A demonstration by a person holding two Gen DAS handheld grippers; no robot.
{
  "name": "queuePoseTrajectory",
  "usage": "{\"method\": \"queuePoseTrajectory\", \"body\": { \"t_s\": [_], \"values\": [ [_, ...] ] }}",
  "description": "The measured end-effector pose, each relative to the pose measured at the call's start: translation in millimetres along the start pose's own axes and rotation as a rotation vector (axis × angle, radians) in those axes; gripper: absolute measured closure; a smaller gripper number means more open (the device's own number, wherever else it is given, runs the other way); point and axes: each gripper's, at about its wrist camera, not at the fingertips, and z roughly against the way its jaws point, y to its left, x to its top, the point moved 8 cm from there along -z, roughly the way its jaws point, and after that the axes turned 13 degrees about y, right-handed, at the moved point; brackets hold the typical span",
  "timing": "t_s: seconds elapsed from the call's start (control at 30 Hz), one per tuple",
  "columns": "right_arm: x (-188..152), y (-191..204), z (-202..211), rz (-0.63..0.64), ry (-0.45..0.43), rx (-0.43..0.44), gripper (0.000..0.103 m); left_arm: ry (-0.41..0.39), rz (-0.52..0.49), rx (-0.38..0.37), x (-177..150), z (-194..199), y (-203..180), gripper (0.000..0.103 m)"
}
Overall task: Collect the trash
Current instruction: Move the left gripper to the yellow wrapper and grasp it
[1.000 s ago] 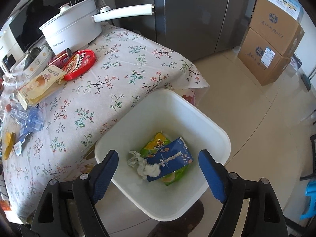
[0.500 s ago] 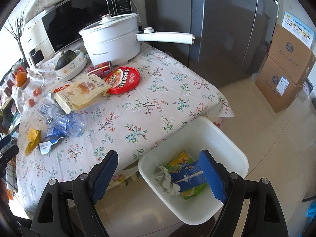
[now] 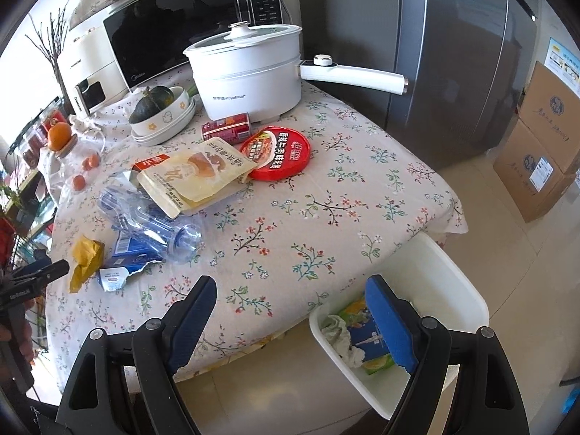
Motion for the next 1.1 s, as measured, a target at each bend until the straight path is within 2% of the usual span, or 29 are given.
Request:
{"method": "queuePoseTrajectory", "body": {
  "t_s": [0.13,0.27,0.33,0.47,0.53,0.7,0.8,0.83,0.9,1.1],
  "values": [
    [0,9,-4,0.015,0.008,-0.002,0.017,-0.019,0.011,0.018,7,-12,3,0.017],
    [0,11,-8,0.015,0.018,-0.007,0.017,-0.008,0.03,0.025,13,-30,4,0.02],
    [0,11,-9,0.01,0.021,-0.007,0.017,0.007,0.04,0.041,14,-39,5,0.029],
    [1,10,-11,-0.003,0.025,-0.004,0.017,0.05,0.065,0.043,13,-54,7,0.037],
    [2,9,-12,-0.007,0.027,-0.003,0.017,0.059,0.064,0.049,13,-56,8,0.046],
    [2,11,-14,-0.007,0.032,-0.006,0.017,0.068,0.038,0.086,9,-55,8,0.06],
    [2,12,-15,-0.01,0.034,-0.008,0.017,0.072,0.044,0.072,7,-53,11,0.068],
    [3,12,-16,-0.013,0.035,-0.007,0.017,0.072,0.051,0.063,7,-51,13,0.079],
    [4,13,-16,-0.021,0.033,-0.003,0.017,0.062,0.06,0.045,8,-45,14,0.088],
    [13,24,-19,-0.036,0.026,0.011,0.017,0.035,0.053,0.037,7,-29,13,0.092]
  ]
}}
